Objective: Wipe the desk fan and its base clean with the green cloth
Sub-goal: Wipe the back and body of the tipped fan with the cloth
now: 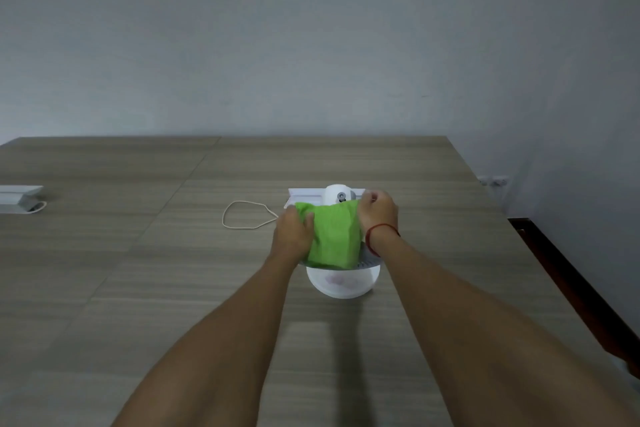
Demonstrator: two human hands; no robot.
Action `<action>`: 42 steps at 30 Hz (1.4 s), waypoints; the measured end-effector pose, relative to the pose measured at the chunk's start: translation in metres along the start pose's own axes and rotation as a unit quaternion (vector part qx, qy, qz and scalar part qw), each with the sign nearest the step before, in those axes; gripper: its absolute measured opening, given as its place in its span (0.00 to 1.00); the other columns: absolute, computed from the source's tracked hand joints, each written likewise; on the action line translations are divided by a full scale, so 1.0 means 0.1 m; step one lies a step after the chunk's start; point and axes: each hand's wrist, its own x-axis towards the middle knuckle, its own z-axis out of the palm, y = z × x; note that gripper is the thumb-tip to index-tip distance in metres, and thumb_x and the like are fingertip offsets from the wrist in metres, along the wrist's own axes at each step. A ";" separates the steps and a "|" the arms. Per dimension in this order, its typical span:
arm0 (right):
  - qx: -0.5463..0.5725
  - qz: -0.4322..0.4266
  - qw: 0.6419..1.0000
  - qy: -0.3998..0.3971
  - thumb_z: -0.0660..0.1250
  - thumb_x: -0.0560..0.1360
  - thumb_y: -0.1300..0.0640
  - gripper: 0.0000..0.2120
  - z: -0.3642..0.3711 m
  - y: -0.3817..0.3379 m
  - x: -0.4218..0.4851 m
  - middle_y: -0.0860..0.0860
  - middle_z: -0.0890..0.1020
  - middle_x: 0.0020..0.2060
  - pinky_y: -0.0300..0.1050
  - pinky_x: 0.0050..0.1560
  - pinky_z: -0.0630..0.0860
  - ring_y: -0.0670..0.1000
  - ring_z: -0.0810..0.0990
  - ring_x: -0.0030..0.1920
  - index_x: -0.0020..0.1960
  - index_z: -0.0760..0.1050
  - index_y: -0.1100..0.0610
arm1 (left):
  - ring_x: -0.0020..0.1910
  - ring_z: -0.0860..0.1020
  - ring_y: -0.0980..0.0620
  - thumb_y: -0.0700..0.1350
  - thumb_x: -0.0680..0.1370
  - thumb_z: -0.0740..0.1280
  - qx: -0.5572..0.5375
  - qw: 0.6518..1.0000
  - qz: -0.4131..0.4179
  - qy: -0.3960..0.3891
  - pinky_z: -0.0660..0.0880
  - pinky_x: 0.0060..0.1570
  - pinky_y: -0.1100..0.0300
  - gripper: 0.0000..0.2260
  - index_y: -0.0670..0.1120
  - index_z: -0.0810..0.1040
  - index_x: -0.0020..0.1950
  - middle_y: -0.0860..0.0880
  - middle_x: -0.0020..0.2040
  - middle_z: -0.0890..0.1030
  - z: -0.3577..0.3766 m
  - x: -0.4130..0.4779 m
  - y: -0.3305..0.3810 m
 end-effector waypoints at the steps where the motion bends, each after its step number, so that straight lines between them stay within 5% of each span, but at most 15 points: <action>1: 0.003 -0.002 1.000 0.010 0.56 0.79 0.59 0.15 -0.02 0.04 0.03 0.63 0.80 0.57 0.47 0.55 0.73 0.61 0.78 0.58 0.55 0.78 0.65 | 0.61 0.73 0.36 0.48 0.80 0.60 0.022 1.000 -0.007 -0.001 0.70 0.57 0.49 0.18 0.36 0.70 0.63 0.34 0.61 0.75 0.04 -0.02 -0.02; 5: -0.008 0.031 0.999 -0.039 0.57 0.77 0.57 0.15 -0.01 0.24 0.08 0.57 0.81 0.59 0.51 0.64 0.72 0.58 0.78 0.60 0.57 0.79 0.57 | 0.69 0.66 0.41 0.49 0.79 0.60 0.106 0.988 0.020 0.111 0.64 0.66 0.48 0.24 0.43 0.63 0.73 0.42 0.70 0.69 0.13 -0.11 0.02; 9: -0.050 -0.007 0.991 -0.120 0.54 0.79 0.55 0.15 0.04 0.40 0.06 0.59 0.81 0.48 0.46 0.51 0.71 0.57 0.77 0.49 0.44 0.77 0.59 | 0.70 0.70 0.41 0.52 0.78 0.53 0.063 0.977 0.206 0.012 0.65 0.67 0.49 0.23 0.43 0.72 0.68 0.44 0.67 0.75 0.26 -0.14 0.04; 13: -0.094 -0.111 0.981 -0.131 0.53 0.81 0.56 0.16 0.00 0.46 0.03 0.61 0.82 0.50 0.45 0.47 0.70 0.60 0.79 0.51 0.51 0.77 0.62 | 0.77 0.59 0.45 0.64 0.75 0.48 0.122 0.969 0.216 0.012 0.56 0.75 0.50 0.34 0.48 0.63 0.75 0.46 0.76 0.64 0.35 -0.14 -0.08; 17: -0.171 -0.161 0.963 -0.129 0.50 0.81 0.53 0.17 0.00 0.49 0.01 0.61 0.81 0.48 0.50 0.46 0.73 0.61 0.78 0.50 0.48 0.75 0.61 | 0.77 0.58 0.44 0.68 0.72 0.49 0.154 0.965 0.210 0.002 0.59 0.74 0.47 0.38 0.47 0.59 0.76 0.44 0.77 0.61 0.30 -0.06 -0.16; 22: -0.256 -0.135 0.948 -0.130 0.47 0.82 0.52 0.19 0.02 0.44 0.09 0.62 0.80 0.53 0.51 0.48 0.73 0.62 0.78 0.53 0.54 0.73 0.60 | 0.76 0.60 0.44 0.65 0.76 0.49 0.055 0.991 0.124 -0.011 0.61 0.73 0.46 0.34 0.46 0.59 0.76 0.43 0.76 0.62 0.32 0.04 -0.34; 25: -0.246 -0.132 0.952 -0.121 0.47 0.81 0.53 0.18 0.05 0.48 0.14 0.62 0.80 0.51 0.50 0.47 0.73 0.62 0.78 0.51 0.52 0.73 0.60 | 0.66 0.72 0.41 0.65 0.75 0.49 -0.172 0.984 -0.024 -0.031 0.69 0.66 0.48 0.31 0.45 0.70 0.66 0.43 0.63 0.76 0.33 0.11 -0.49; 28: -0.231 -0.136 0.957 -0.108 0.48 0.81 0.56 0.17 0.07 0.49 0.15 0.62 0.81 0.49 0.51 0.46 0.74 0.62 0.78 0.49 0.50 0.74 0.61 | 0.58 0.77 0.45 0.63 0.77 0.54 -0.238 0.968 -0.076 -0.022 0.71 0.59 0.52 0.21 0.49 0.72 0.57 0.47 0.55 0.79 0.39 0.06 -0.48; 33: -0.223 -0.123 0.962 -0.102 0.49 0.81 0.59 0.16 0.06 0.48 0.17 0.63 0.80 0.52 0.46 0.44 0.67 0.62 0.78 0.52 0.54 0.74 0.62 | 0.54 0.77 0.46 0.69 0.74 0.53 -0.164 0.985 0.003 0.054 0.74 0.58 0.46 0.28 0.49 0.73 0.58 0.47 0.52 0.79 0.48 -0.06 -0.37; 36: -0.214 -0.106 0.966 -0.103 0.49 0.80 0.59 0.16 0.09 0.44 0.14 0.64 0.80 0.54 0.50 0.50 0.73 0.63 0.78 0.54 0.55 0.74 0.63 | 0.67 0.71 0.41 0.61 0.78 0.49 -0.100 0.991 0.051 0.067 0.66 0.68 0.44 0.29 0.42 0.68 0.69 0.40 0.66 0.73 0.44 -0.11 -0.25; 38: -0.201 -0.091 0.968 -0.116 0.50 0.80 0.60 0.16 0.09 0.39 0.15 0.64 0.79 0.56 0.51 0.54 0.74 0.63 0.77 0.56 0.57 0.75 0.63 | 0.77 0.58 0.45 0.53 0.81 0.51 -0.026 0.989 0.140 0.030 0.55 0.76 0.47 0.24 0.46 0.61 0.76 0.42 0.77 0.61 0.40 -0.16 -0.16; 42: -0.168 -0.074 0.974 -0.131 0.48 0.82 0.55 0.21 0.08 0.27 0.19 0.64 0.78 0.58 0.52 0.61 0.71 0.63 0.76 0.59 0.56 0.75 0.64 | 0.79 0.50 0.48 0.49 0.83 0.52 -0.011 0.984 0.179 0.010 0.48 0.78 0.51 0.22 0.49 0.59 0.77 0.47 0.79 0.56 0.39 -0.16 -0.04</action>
